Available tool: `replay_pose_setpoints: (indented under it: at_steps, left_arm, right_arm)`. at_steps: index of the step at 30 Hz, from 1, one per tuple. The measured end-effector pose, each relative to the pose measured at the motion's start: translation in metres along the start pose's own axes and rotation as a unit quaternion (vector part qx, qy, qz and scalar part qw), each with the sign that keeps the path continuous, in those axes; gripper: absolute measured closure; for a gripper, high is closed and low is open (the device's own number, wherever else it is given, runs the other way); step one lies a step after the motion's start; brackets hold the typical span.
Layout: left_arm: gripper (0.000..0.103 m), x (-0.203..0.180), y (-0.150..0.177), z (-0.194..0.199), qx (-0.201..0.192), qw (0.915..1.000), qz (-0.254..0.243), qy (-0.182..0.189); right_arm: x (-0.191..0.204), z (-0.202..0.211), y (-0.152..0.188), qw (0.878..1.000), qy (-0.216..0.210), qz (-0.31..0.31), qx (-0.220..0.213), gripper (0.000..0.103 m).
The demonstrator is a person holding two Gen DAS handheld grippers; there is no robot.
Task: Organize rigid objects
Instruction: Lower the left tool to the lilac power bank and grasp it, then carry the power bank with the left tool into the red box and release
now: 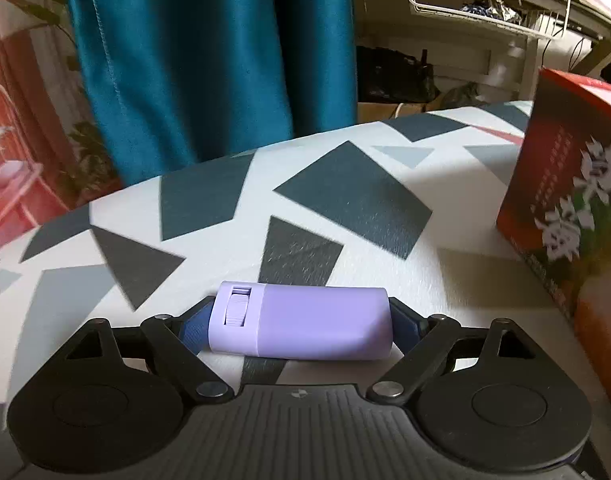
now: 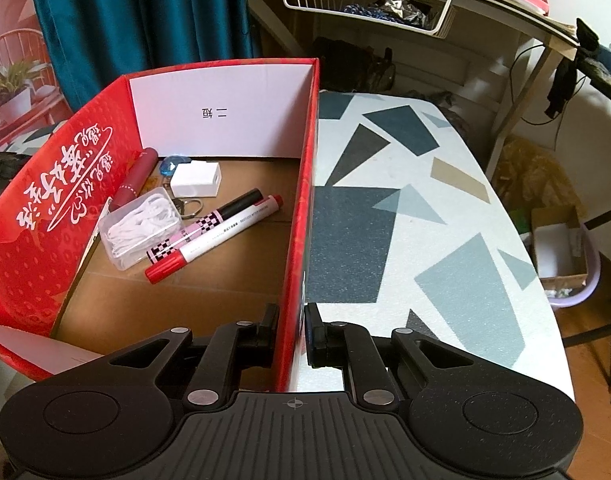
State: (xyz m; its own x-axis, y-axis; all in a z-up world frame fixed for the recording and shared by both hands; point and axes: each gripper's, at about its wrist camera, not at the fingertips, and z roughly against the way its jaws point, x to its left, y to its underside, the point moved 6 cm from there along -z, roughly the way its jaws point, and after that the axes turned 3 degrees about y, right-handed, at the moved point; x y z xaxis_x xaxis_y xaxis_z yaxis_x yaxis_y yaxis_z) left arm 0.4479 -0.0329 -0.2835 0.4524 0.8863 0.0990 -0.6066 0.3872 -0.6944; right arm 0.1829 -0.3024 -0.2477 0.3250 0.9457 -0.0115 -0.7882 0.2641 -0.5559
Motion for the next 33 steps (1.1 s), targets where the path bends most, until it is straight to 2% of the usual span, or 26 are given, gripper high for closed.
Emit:
replay_pose_setpoints:
  at_steps: [3, 5, 8, 10, 14, 20, 23, 26, 30, 33]
  left_arm:
    - [0.014, -0.002, 0.010, 0.011, 0.007, 0.9997, 0.024, -0.006]
    - [0.014, -0.008, 0.015, 0.022, 0.005, 0.9998, 0.020, -0.004]
    - [0.014, -0.018, 0.017, 0.048, -0.013, 0.9997, 0.021, 0.000]
    - [0.014, -0.027, 0.016, 0.066, -0.027, 0.9992, 0.022, 0.017]
    - [0.014, -0.048, 0.005, 0.098, -0.057, 0.9976, -0.016, 0.036]
    - [0.014, -0.077, -0.030, 0.138, -0.105, 0.9906, -0.053, 0.071]
    - [0.014, -0.106, -0.046, 0.142, -0.105, 0.9849, -0.104, 0.090]
    - [0.014, -0.138, -0.058, 0.145, -0.121, 0.9747, -0.154, 0.107]
    - [0.014, -0.171, -0.066, 0.141, -0.130, 0.9658, -0.184, 0.129]
    - [0.014, -0.190, -0.064, 0.123, -0.114, 0.9640, -0.203, 0.128]
  right_arm:
    - [0.000, -0.001, 0.000, 1.000, 0.000, 0.001, 0.000, 0.091]
    - [0.000, -0.001, -0.001, 1.000, 0.000, 0.003, 0.000, 0.091]
    - [0.000, -0.001, -0.001, 1.000, 0.000, -0.001, -0.002, 0.091]
    - [0.000, -0.001, 0.000, 1.000, 0.000, -0.008, -0.005, 0.091]
    - [0.000, -0.001, 0.001, 1.000, 0.002, -0.010, -0.006, 0.091]
    - [0.000, 0.000, 0.001, 1.000, 0.001, -0.010, -0.006, 0.091]
    - [-0.001, -0.001, 0.000, 1.000, -0.002, -0.014, -0.010, 0.091]
    - [-0.001, -0.001, 0.001, 1.000, -0.005, -0.018, -0.013, 0.091]
    - [-0.002, -0.001, 0.001, 1.000, -0.009, -0.019, -0.013, 0.090]
    - [-0.003, -0.002, 0.001, 1.000, -0.015, -0.016, -0.013, 0.090]
